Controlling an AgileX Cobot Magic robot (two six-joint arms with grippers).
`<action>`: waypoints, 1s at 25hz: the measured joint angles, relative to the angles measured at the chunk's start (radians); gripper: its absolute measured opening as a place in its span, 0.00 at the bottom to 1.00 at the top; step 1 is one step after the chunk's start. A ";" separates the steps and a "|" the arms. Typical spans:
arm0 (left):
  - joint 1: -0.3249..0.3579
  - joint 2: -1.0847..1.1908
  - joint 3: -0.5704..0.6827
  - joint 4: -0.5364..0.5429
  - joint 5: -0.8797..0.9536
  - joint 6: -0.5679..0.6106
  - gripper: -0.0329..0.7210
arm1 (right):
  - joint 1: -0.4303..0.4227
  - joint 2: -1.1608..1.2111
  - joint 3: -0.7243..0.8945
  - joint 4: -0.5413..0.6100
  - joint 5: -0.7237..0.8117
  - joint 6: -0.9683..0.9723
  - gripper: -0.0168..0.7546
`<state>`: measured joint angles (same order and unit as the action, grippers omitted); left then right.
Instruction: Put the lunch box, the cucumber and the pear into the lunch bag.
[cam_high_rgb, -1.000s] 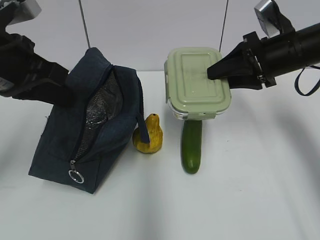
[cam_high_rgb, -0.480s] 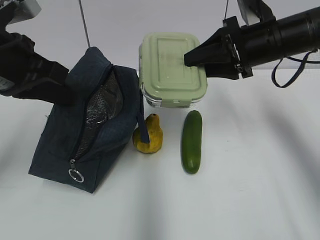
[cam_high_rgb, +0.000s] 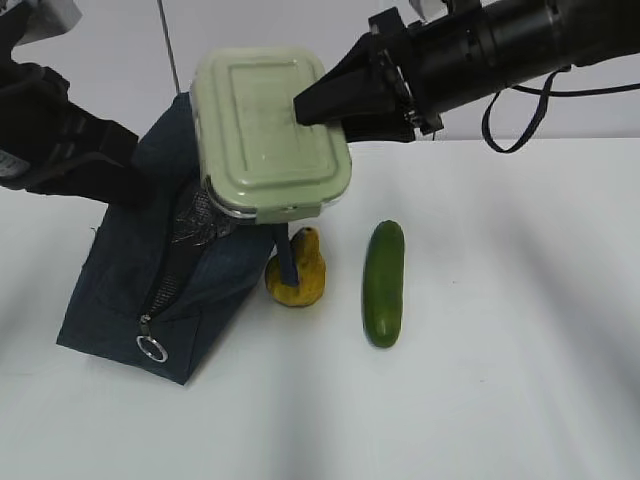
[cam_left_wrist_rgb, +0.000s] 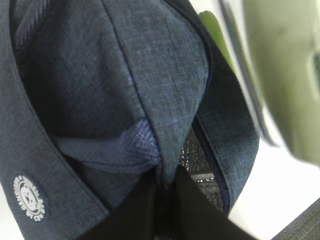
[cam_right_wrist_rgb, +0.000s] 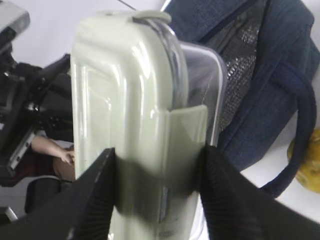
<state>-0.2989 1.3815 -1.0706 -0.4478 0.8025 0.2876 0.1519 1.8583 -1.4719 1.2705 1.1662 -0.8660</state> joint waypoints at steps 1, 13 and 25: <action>0.000 0.000 0.000 0.000 0.000 0.000 0.04 | 0.009 0.000 0.000 -0.010 -0.004 0.002 0.50; 0.000 0.000 0.000 0.000 0.000 0.000 0.04 | 0.049 0.044 -0.001 -0.042 -0.105 0.027 0.50; 0.000 0.000 0.000 -0.010 -0.032 0.000 0.04 | 0.065 0.086 -0.001 -0.227 -0.135 0.073 0.50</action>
<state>-0.2989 1.3815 -1.0706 -0.4576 0.7703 0.2876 0.2166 1.9447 -1.4733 1.0436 1.0316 -0.7926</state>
